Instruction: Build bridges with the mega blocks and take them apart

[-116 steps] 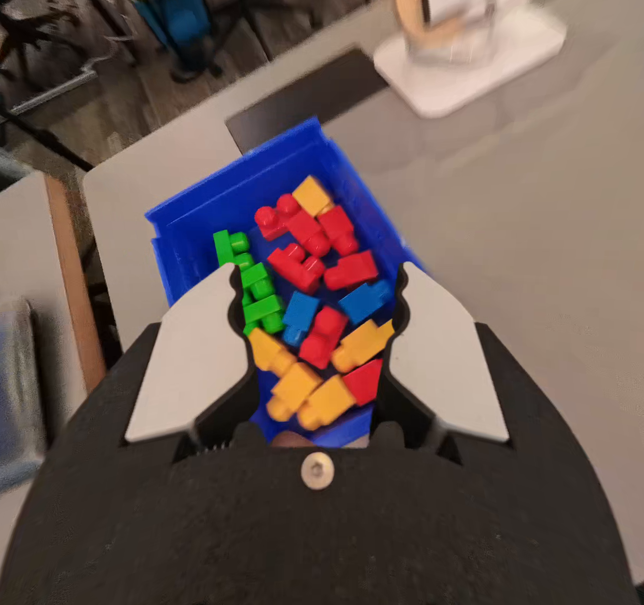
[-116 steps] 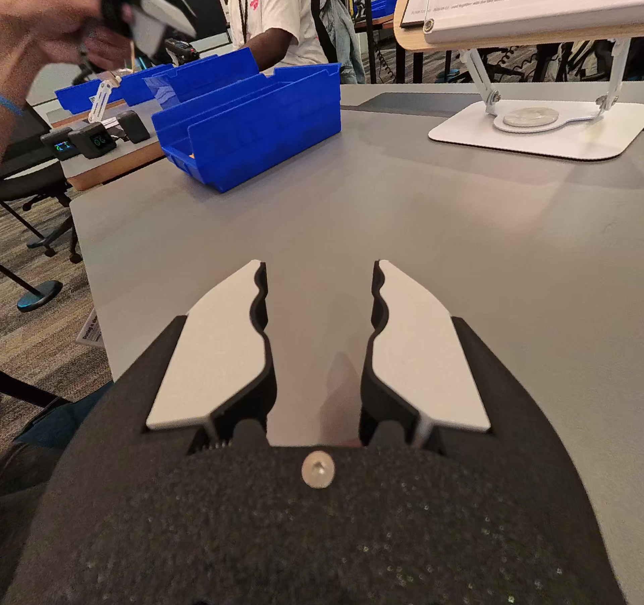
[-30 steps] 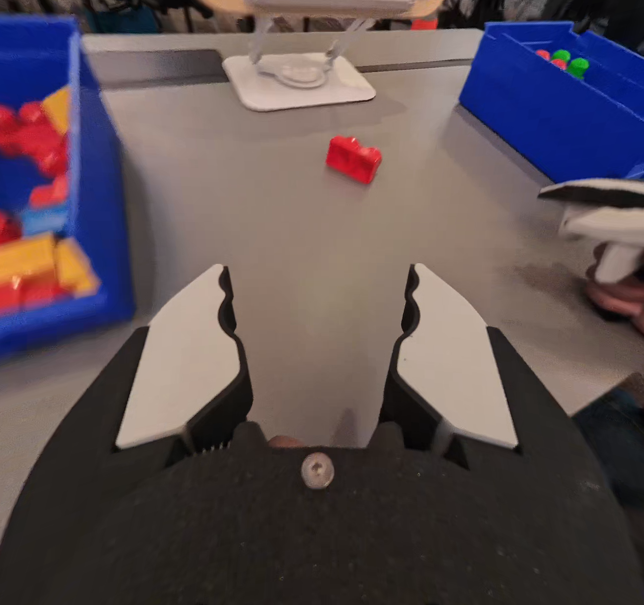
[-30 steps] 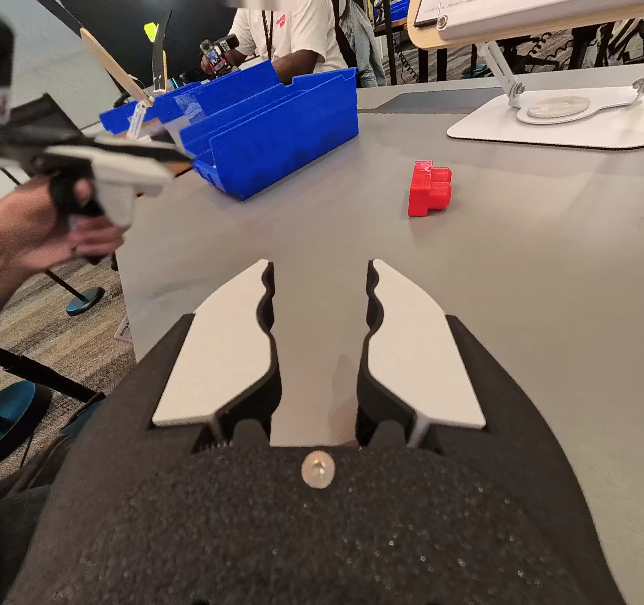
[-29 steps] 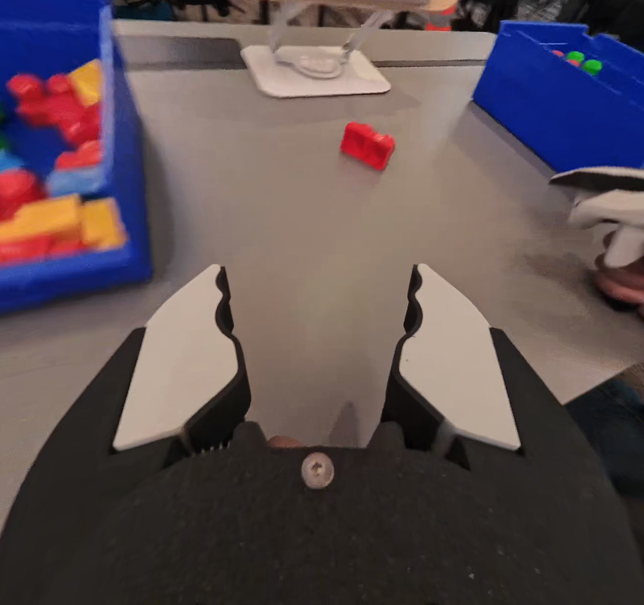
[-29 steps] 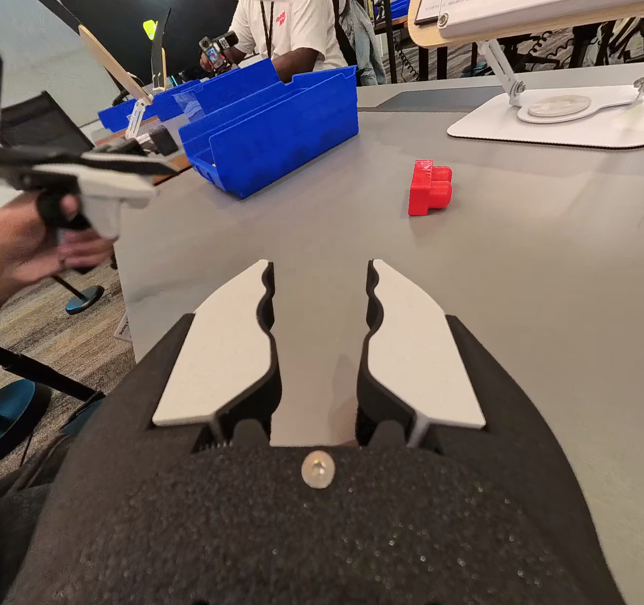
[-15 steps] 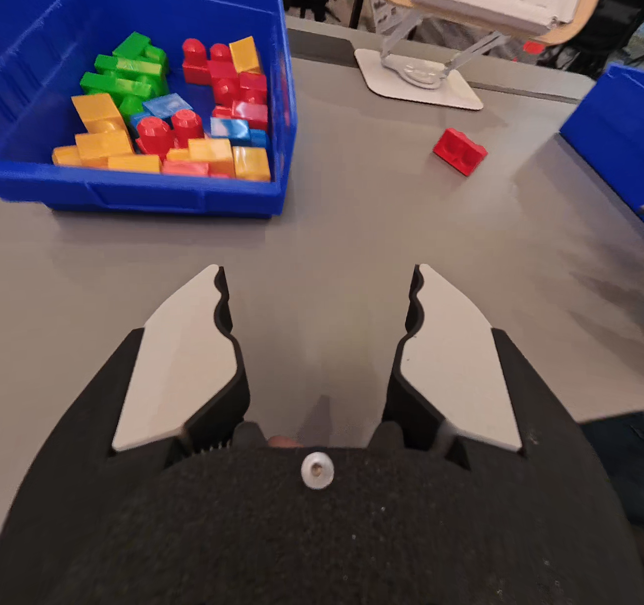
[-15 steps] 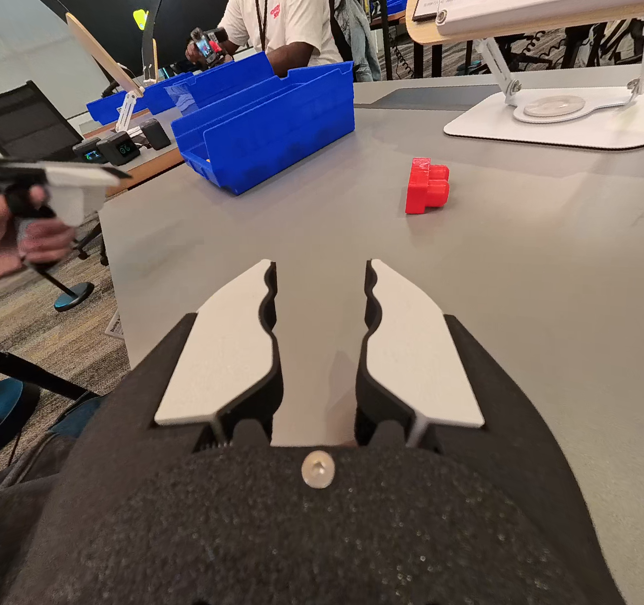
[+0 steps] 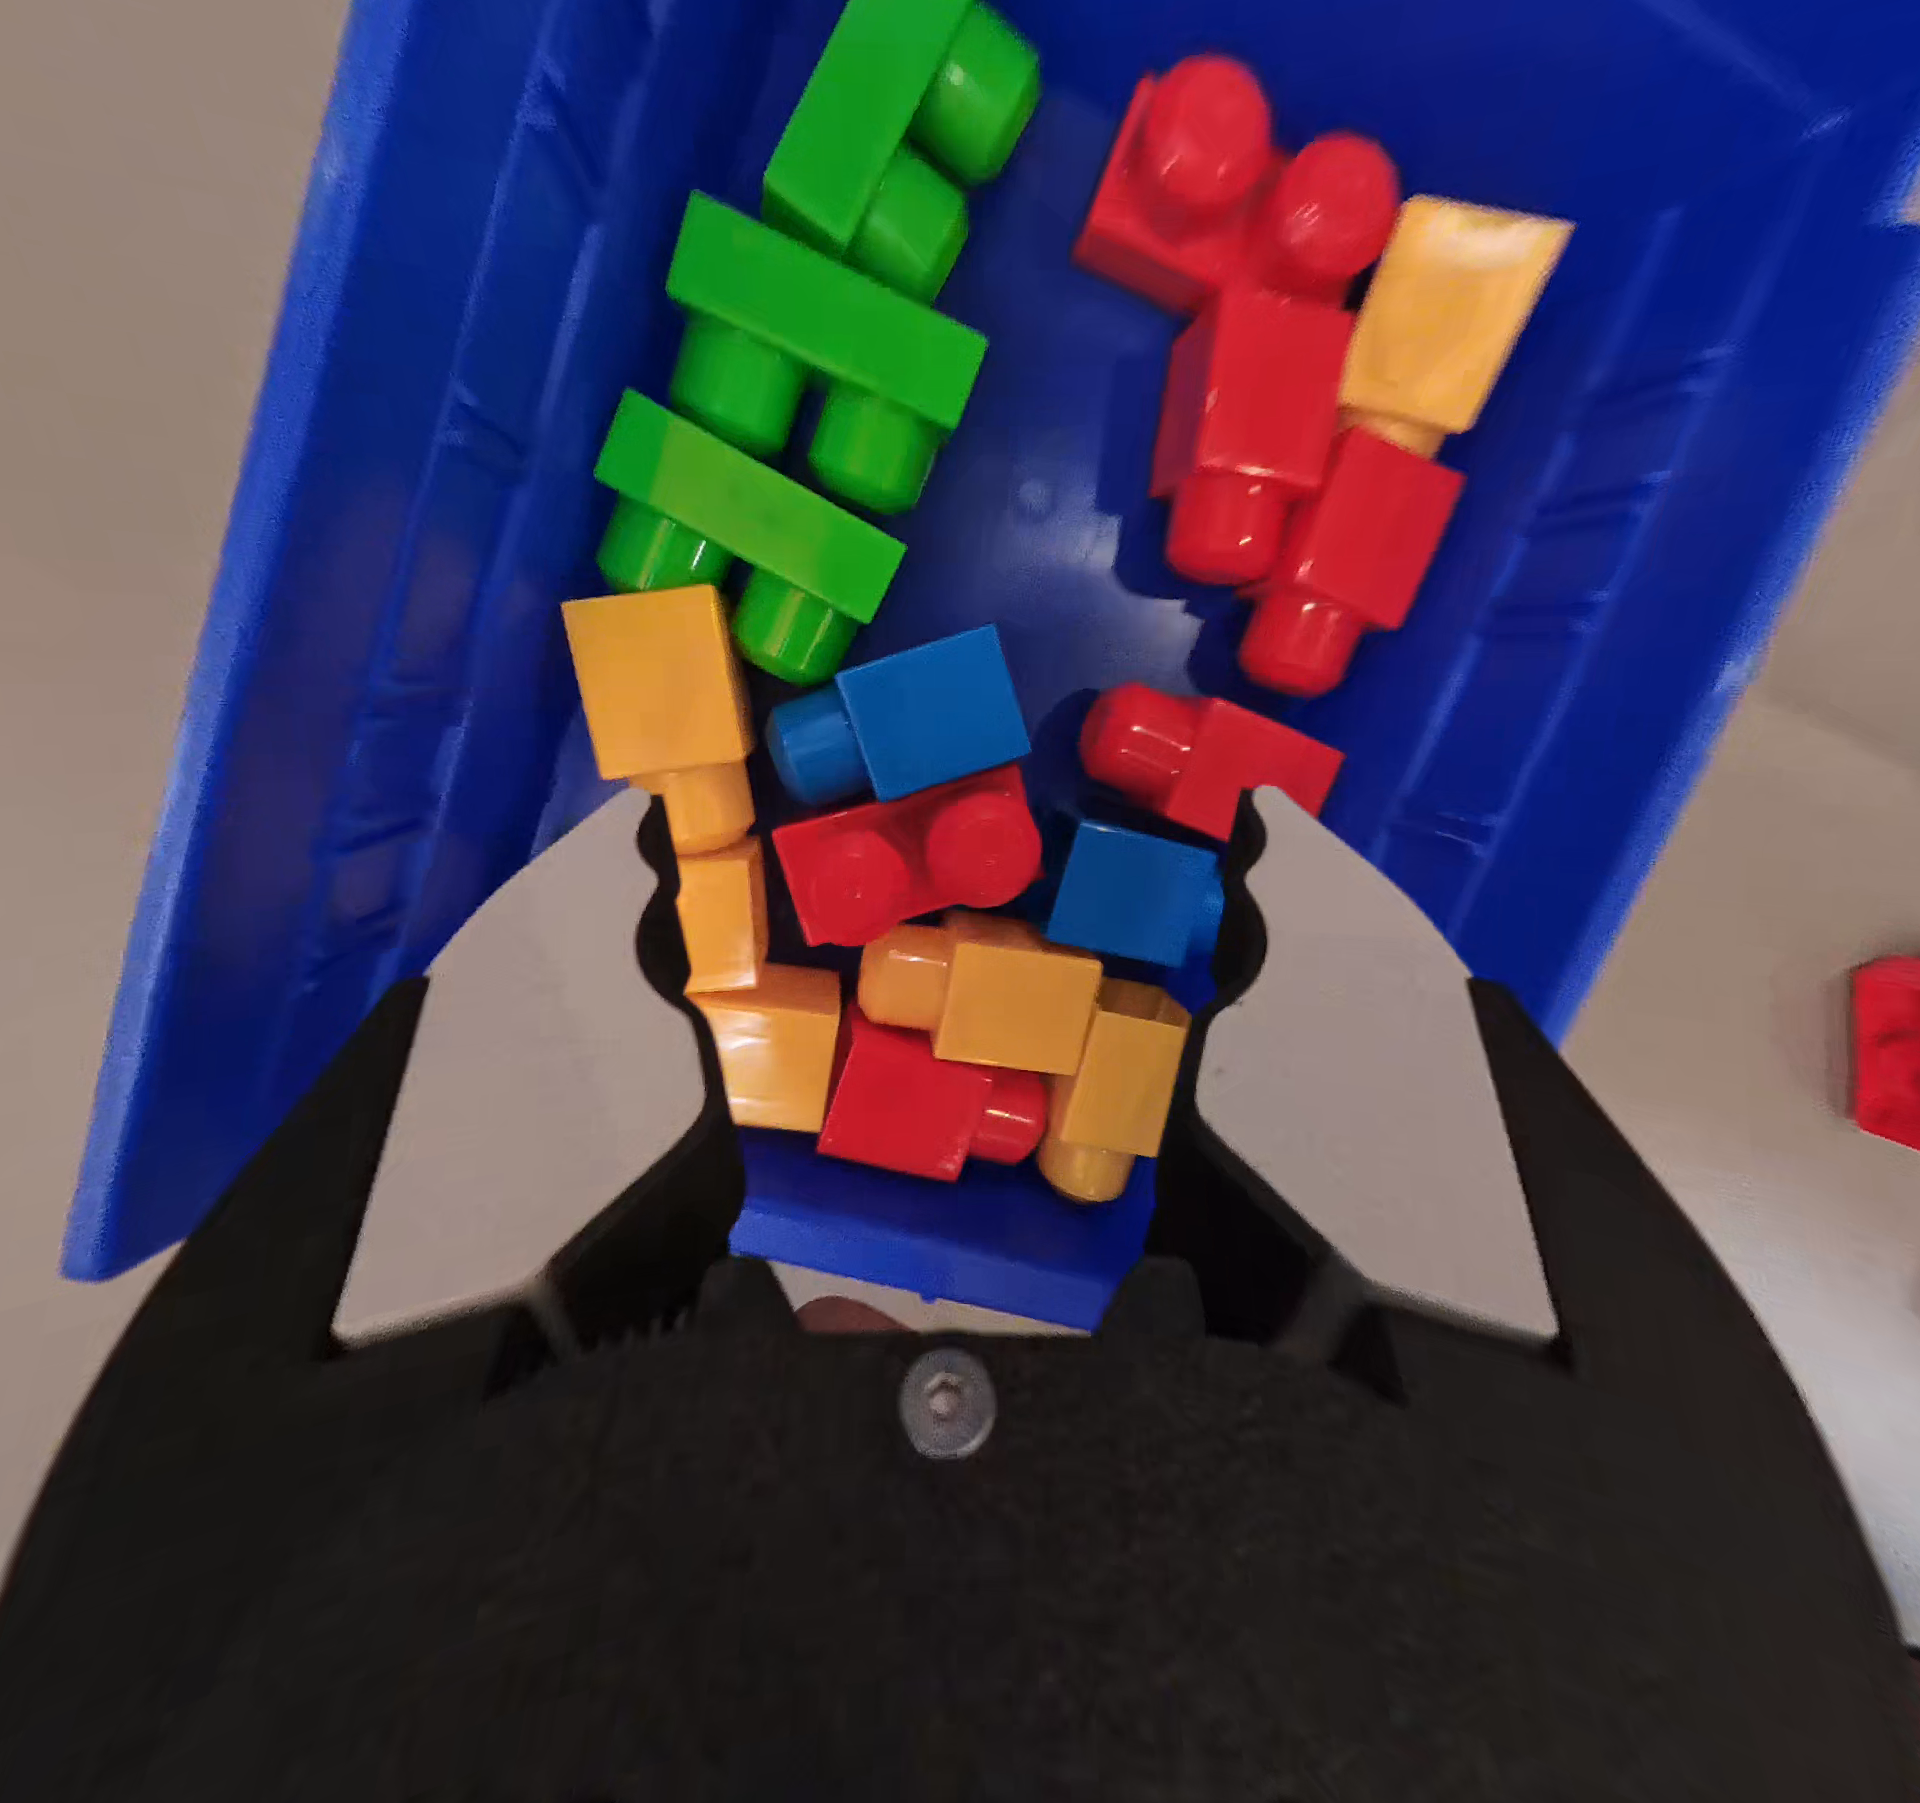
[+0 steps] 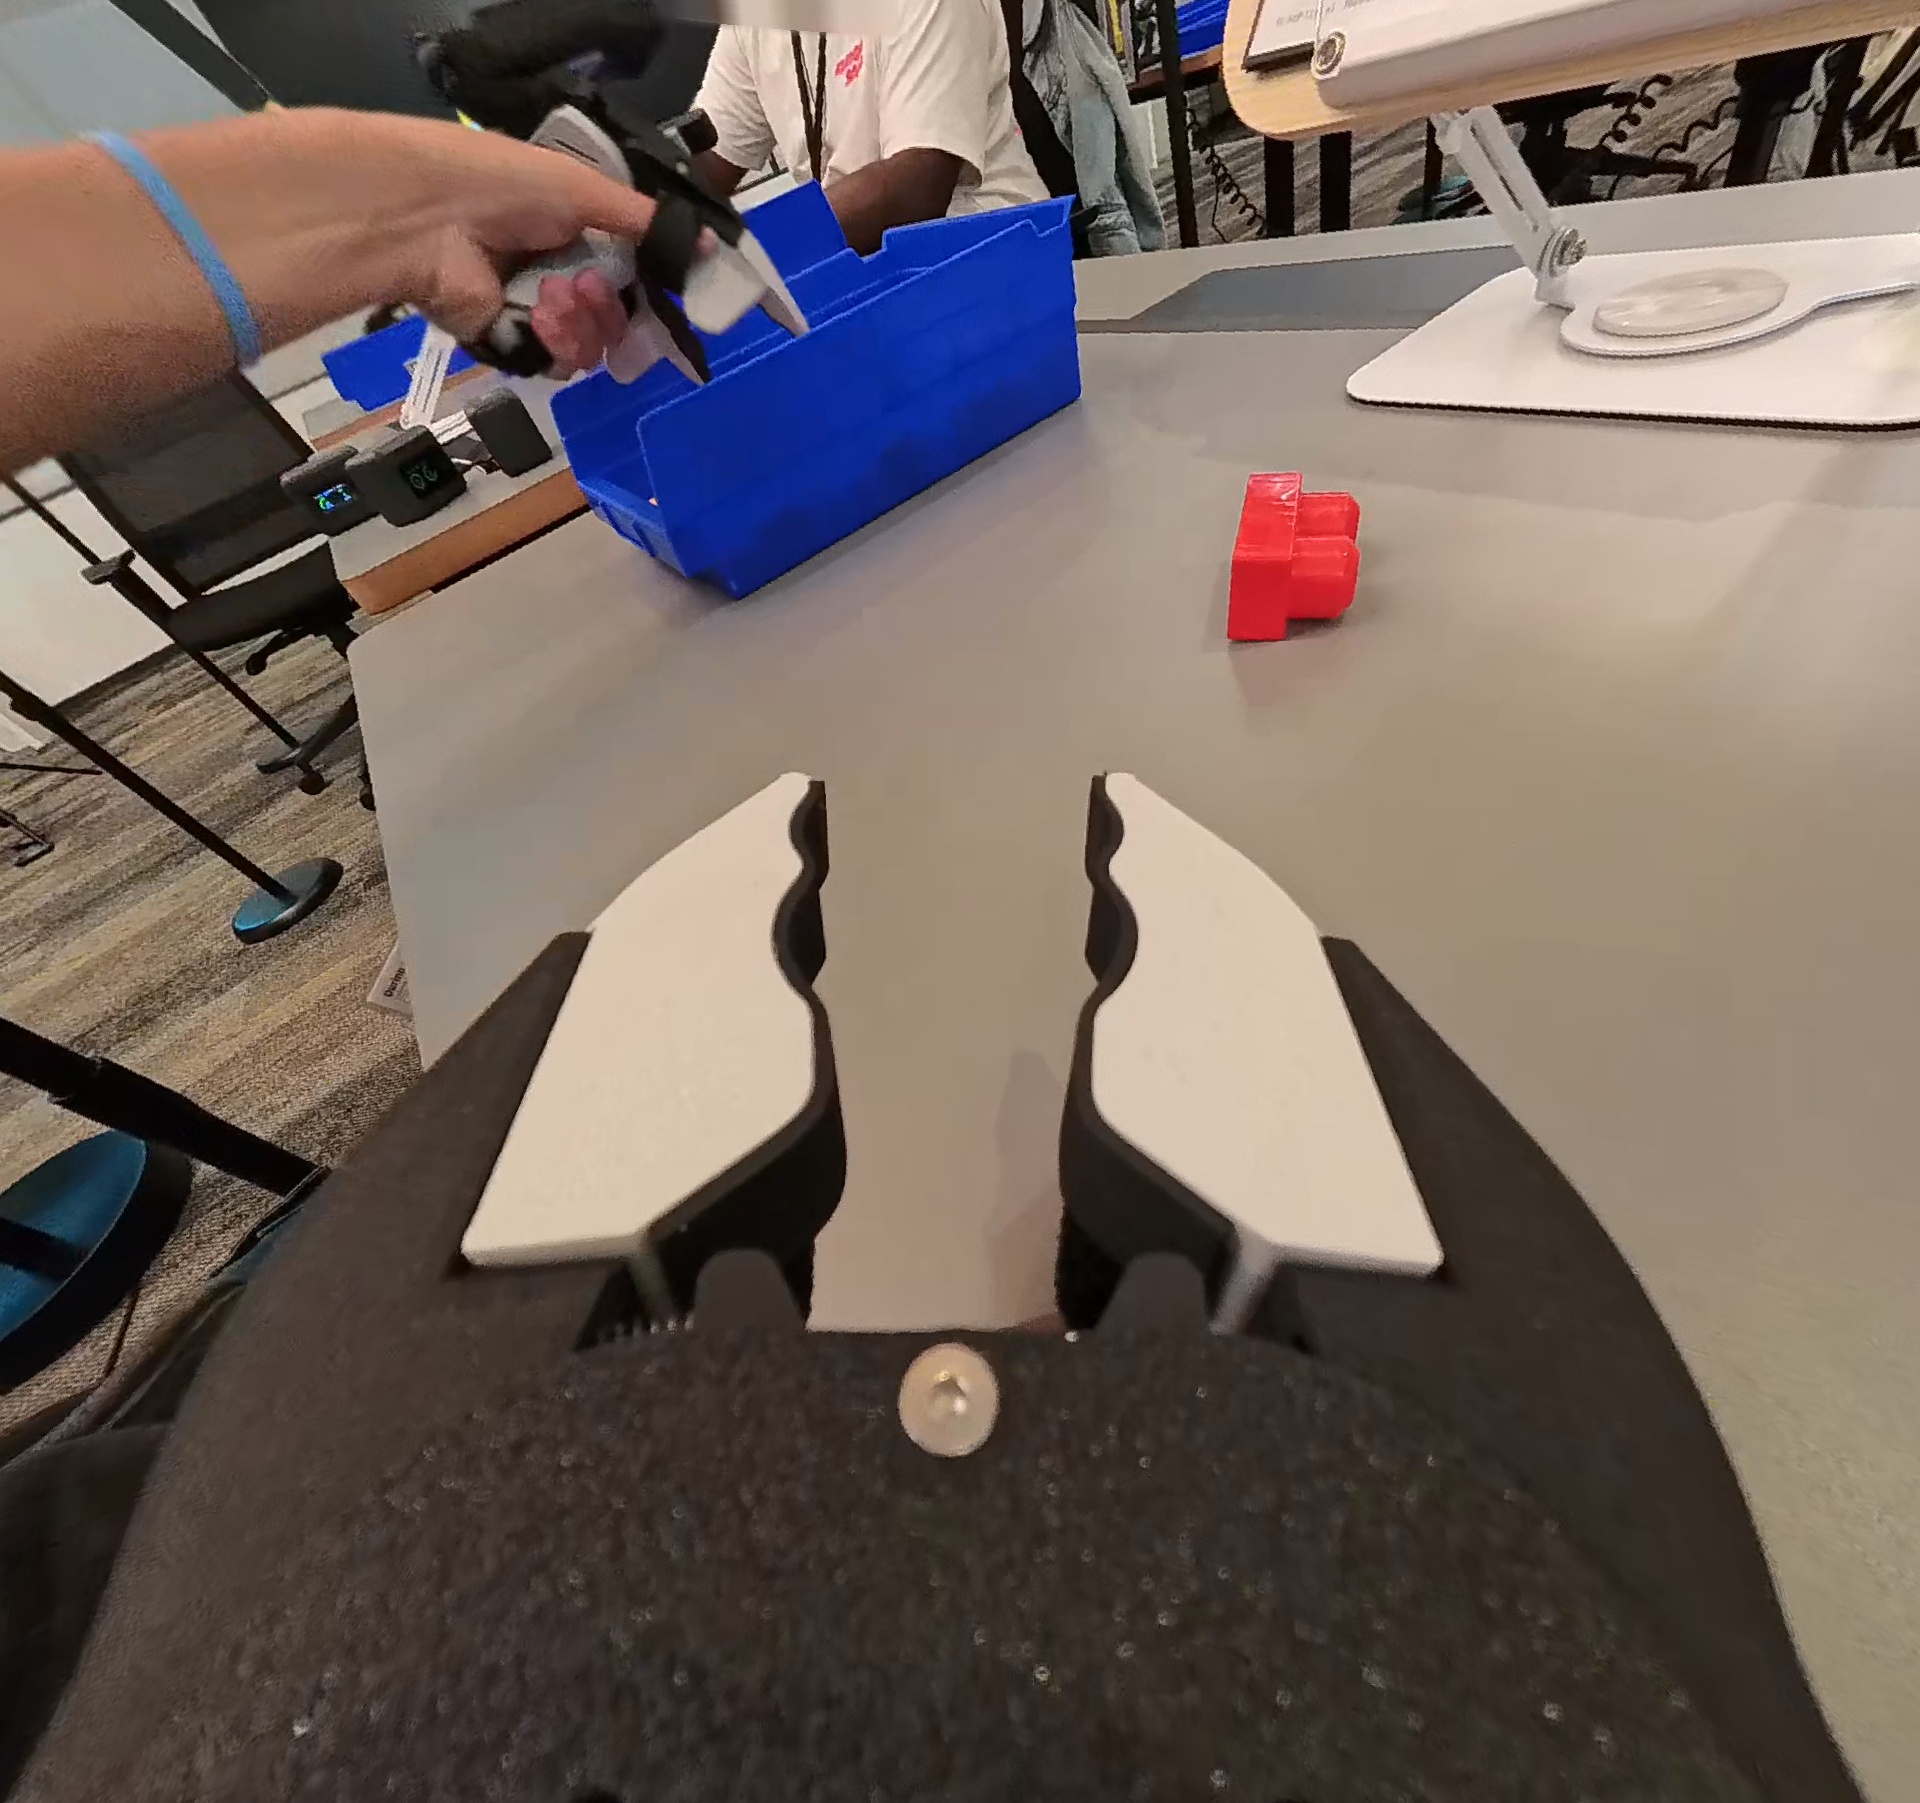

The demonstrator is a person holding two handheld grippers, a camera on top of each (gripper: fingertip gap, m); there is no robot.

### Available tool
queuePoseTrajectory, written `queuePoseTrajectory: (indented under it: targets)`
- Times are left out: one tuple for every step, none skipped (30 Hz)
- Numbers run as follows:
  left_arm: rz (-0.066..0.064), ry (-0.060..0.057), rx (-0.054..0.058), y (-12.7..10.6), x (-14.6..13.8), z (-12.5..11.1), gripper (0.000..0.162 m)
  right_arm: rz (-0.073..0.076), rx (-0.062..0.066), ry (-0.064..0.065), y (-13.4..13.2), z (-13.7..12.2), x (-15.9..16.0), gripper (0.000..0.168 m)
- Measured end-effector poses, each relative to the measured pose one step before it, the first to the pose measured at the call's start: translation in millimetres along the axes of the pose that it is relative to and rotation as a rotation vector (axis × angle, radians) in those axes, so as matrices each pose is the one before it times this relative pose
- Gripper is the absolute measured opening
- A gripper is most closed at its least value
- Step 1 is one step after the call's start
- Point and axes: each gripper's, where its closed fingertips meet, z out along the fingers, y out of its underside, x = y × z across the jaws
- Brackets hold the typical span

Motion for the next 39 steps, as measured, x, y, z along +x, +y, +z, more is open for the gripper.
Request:
queuePoseTrajectory:
  targets:
    - [0.0005, -0.0285, -0.0382, 0.86, -2.78, 4.91, 0.100, -0.0038, -0.0016, -0.0011, 0.27, 0.15, -0.56, 0.048]
    - [-0.0131, -0.0169, -0.0235, -0.12, -2.34, 4.16, 0.098, -0.0041, -0.0024, -0.0017, 0.26, 0.22, -0.67, 0.048]
    - [-0.0240, 0.0009, -0.0221, 0.58, -0.62, 4.21, 0.097, -0.0045, -0.0010, -0.0009, 0.13, 0.10, -0.56, 0.048]
    - [-0.0203, -0.0022, -0.0285, 2.19, -1.41, 4.40, 0.097, -0.0050, 0.0008, -0.0004, -0.01, -0.14, -0.61, 0.048]
    - [-0.0117, -0.0090, -0.0285, 2.58, -2.36, 4.46, 0.097, -0.0047, 0.0011, -0.0014, -0.09, -0.10, -0.63, 0.047]
    - [-0.0130, -0.0006, -0.0261, 2.56, -0.72, 4.03, 0.098, -0.0037, 0.0000, -0.0024, -0.01, -0.03, -0.72, 0.047]
    - [-0.0191, 0.0049, -0.0165, 1.07, 0.17, 3.25, 0.098, -0.0013, -0.0018, -0.0018, 0.24, 0.14, -0.31, 0.047]
    - [-0.0136, -0.0027, -0.0028, -1.34, -0.54, 2.26, 0.098, 0.0000, -0.0028, -0.0024, 0.27, 0.29, -0.31, 0.047]
    - [-0.0048, -0.0061, 0.0020, -2.53, -0.14, 1.36, 0.096, 0.0006, -0.0026, -0.0030, 0.30, 0.33, -0.27, 0.047]
    - [-0.0026, -0.0003, -0.0021, -1.77, 1.44, 1.35, 0.095, 0.0014, -0.0014, -0.0017, 0.17, 0.08, -0.05, 0.047]
    - [-0.0007, -0.0006, -0.0079, -0.59, 1.48, 2.20, 0.096, 0.0016, -0.0007, -0.0010, 0.07, 0.07, 0.11, 0.047]
    - [0.0007, -0.0104, -0.0083, -0.14, -0.53, 2.71, 0.096, 0.0019, -0.0007, -0.0015, 0.07, 0.07, 0.02, 0.047]
    - [0.0040, -0.0240, -0.0035, -0.48, -2.85, 2.80, 0.096, 0.0022, -0.0012, -0.0015, 0.15, 0.09, -0.08, 0.047]
    - [0.0057, -0.0307, 0.0006, -0.59, -3.63, 2.58, 0.094, 0.0020, -0.0014, 0.0000, 0.14, 0.15, 0.19, 0.047]
    - [0.0069, -0.0282, 0.0053, -1.14, -3.20, 1.98, 0.094, 0.0013, -0.0011, -0.0004, 0.12, 0.10, 0.13, 0.047]
    - [0.0055, -0.0151, 0.0054, -1.82, -1.24, 1.11, 0.097, 0.0004, -0.0011, -0.0010, 0.10, 0.13, -0.12, 0.047]
    - [0.0001, 0.0019, -0.0033, -0.70, 1.77, 0.50, 0.102, 0.0004, -0.0018, -0.0006, 0.28, 0.10, -0.03, 0.046]
    - [-0.0009, 0.0101, -0.0050, 0.27, 3.77, -0.26, 0.102, 0.0002, -0.0018, -0.0005, 0.16, 0.22, -0.06, 0.046]
    - [0.0024, 0.0086, -0.0020, 0.69, 4.33, -0.45, 0.101, 0.0003, -0.0012, 0.0002, 0.20, 0.15, 0.08, 0.046]
    - [0.0051, -0.0008, -0.0091, 2.03, 2.93, -0.29, 0.101, 0.0010, -0.0017, 0.0001, 0.13, 0.17, 0.03, 0.046]
    - [0.0063, -0.0057, -0.0166, 2.76, 1.75, -0.41, 0.099, 0.0010, -0.0023, 0.0003, 0.27, 0.22, 0.16, 0.046]
    - [0.0063, 0.0016, -0.0121, 1.65, 2.77, -0.81, 0.098, -0.0001, -0.0012, -0.0013, 0.14, 0.05, -0.18, 0.045]
    - [0.0061, 0.0051, -0.0011, -0.09, 3.30, -1.38, 0.098, -0.0006, 0.0009, -0.0011, -0.05, -0.08, -0.22, 0.045]
    - [0.0077, -0.0027, 0.0070, -1.27, 1.70, -1.70, 0.097, -0.0005, 0.0018, 0.0005, -0.24, -0.18, -0.03, 0.045]
    - [0.0052, -0.0053, 0.0080, -1.08, 0.67, -1.21, 0.096, -0.0003, 0.0009, -0.0004, -0.09, -0.08, -0.01, 0.045]
    - [-0.0008, 0.0063, 0.0027, 0.03, 1.83, -0.76, 0.096, 0.0001, 0.0003, -0.0002, -0.01, -0.12, -0.01, 0.045]
    - [-0.0041, 0.0192, -0.0042, 1.13, 3.30, -0.20, 0.095, 0.0004, -0.0003, 0.0002, 0.01, 0.05, 0.06, 0.045]
    - [-0.0040, 0.0194, -0.0098, 2.12, 3.05, 0.57, 0.095, 0.0000, -0.0005, -0.0006, 0.07, 0.03, -0.15, 0.045]
    - [-0.0016, 0.0094, -0.0124, 2.16, 1.25, 1.44, 0.095, -0.0005, 0.0002, -0.0010, -0.02, 0.01, -0.10, 0.045]
    - [-0.0003, -0.0041, -0.0106, 1.41, -1.37, 1.80, 0.095, -0.0002, 0.0000, -0.0011, 0.01, 0.00, -0.13, 0.045]
    - [-0.0003, -0.0144, -0.0023, -0.14, -3.30, 1.79, 0.095, -0.0002, -0.0005, -0.0007, 0.08, 0.03, -0.16, 0.045]
    - [-0.0020, -0.0145, 0.0063, -1.55, -3.71, 1.62, 0.095, -0.0002, 0.0006, -0.0003, -0.05, -0.10, -0.01, 0.045]
    - [-0.0048, -0.0062, 0.0047, -1.30, -2.63, 2.04, 0.094, 0.0000, 0.0014, -0.0002, -0.13, -0.11, -0.07, 0.045]
    - [-0.0062, 0.0080, -0.0013, -0.17, -0.64, 2.69, 0.093, -0.0001, 0.0008, 0.0005, -0.08, -0.08, 0.08, 0.045]
    - [-0.0078, 0.0225, 0.0008, -0.52, 1.46, 2.40, 0.088, 0.0000, -0.0007, 0.0002, 0.10, 0.02, -0.05, 0.045]
    - [-0.0080, 0.0292, 0.0054, -1.07, 2.05, 1.11, 0.079, 0.0005, -0.0016, -0.0004, 0.12, 0.17, 0.00, 0.045]
    - [-0.0036, 0.0174, 0.0058, -0.78, 0.59, 0.30, 0.065, 0.0009, -0.0022, -0.0003, 0.26, 0.22, 0.08, 0.045]
    - [0.0046, -0.0003, 0.0001, 0.21, -1.43, -0.04, 0.064, 0.0010, -0.0022, 0.0003, 0.26, 0.22, 0.15, 0.045]
    - [0.0080, -0.0078, -0.0038, 0.51, -1.87, -0.52, 0.064, 0.0008, -0.0011, -0.0007, 0.15, 0.23, -0.02, 0.045]
